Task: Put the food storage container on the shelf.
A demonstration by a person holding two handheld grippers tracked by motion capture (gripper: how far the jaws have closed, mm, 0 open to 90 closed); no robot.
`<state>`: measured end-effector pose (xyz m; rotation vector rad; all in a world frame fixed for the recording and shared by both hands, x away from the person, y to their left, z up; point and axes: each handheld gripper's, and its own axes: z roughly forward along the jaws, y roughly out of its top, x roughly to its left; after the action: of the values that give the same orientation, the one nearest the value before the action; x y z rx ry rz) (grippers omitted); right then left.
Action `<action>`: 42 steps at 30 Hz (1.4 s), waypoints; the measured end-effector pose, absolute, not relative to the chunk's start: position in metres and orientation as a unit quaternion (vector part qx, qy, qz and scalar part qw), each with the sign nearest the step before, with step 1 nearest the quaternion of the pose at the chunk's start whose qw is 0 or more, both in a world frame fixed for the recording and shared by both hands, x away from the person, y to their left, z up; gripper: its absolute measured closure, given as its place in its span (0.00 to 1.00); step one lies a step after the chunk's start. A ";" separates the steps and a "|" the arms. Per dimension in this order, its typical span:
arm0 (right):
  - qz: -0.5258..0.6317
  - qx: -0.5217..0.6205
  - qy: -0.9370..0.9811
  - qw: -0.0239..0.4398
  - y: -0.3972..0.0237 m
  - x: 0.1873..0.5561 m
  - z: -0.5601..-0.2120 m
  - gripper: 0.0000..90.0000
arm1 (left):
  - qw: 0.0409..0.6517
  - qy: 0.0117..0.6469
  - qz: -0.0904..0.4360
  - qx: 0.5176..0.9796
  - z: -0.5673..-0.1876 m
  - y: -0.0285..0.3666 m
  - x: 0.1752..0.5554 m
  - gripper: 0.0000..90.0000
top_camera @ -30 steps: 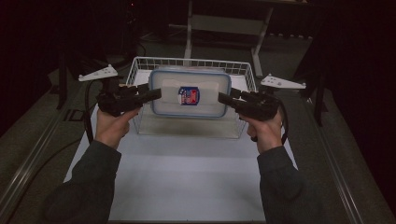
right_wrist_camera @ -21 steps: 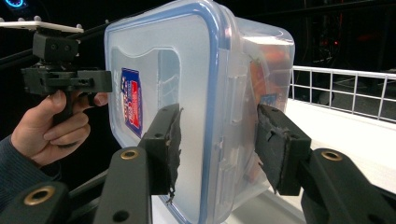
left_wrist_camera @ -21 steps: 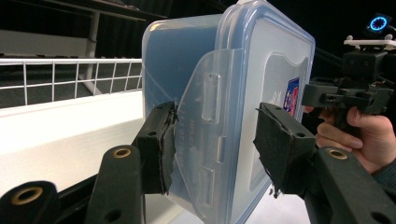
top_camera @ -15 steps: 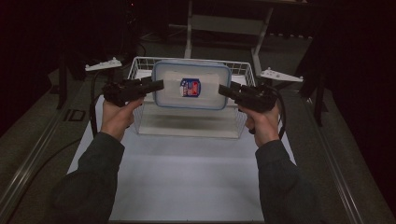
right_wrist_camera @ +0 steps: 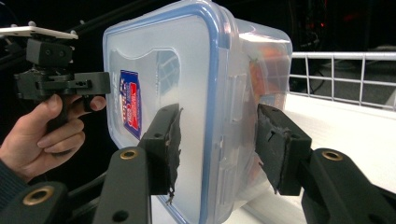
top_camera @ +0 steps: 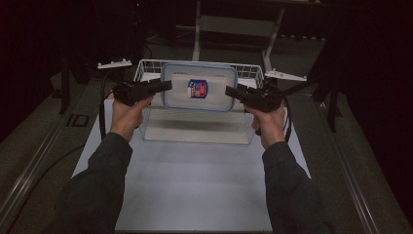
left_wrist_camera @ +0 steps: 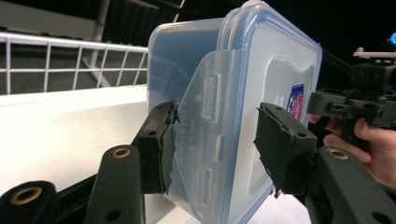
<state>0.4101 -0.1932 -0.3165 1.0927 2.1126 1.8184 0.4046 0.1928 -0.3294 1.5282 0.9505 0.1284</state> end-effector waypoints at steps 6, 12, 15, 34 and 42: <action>0.596 0.378 0.705 0.070 -0.192 0.417 -0.322 0.57 | 0.614 0.425 0.061 0.663 -0.333 0.191 0.411 0.54; 0.602 0.395 0.692 0.053 -0.193 0.425 -0.325 0.56 | 0.615 0.441 0.065 0.650 -0.331 0.188 0.414 0.54; 0.602 0.400 0.689 0.054 -0.193 0.427 -0.325 0.55 | 0.618 0.447 0.068 0.643 -0.332 0.187 0.415 0.53; 0.572 0.431 0.684 0.139 -0.187 0.426 -0.327 0.44 | 0.565 0.471 0.151 0.660 -0.327 0.178 0.412 0.57; 0.504 0.371 0.755 0.194 -0.187 0.401 -0.315 0.44 | 0.550 0.446 0.169 0.686 -0.315 0.190 0.386 0.53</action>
<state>0.4006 -0.1869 -0.3151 1.0399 2.1177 1.4138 0.3865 0.1896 -0.3148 1.6237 1.0554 0.3993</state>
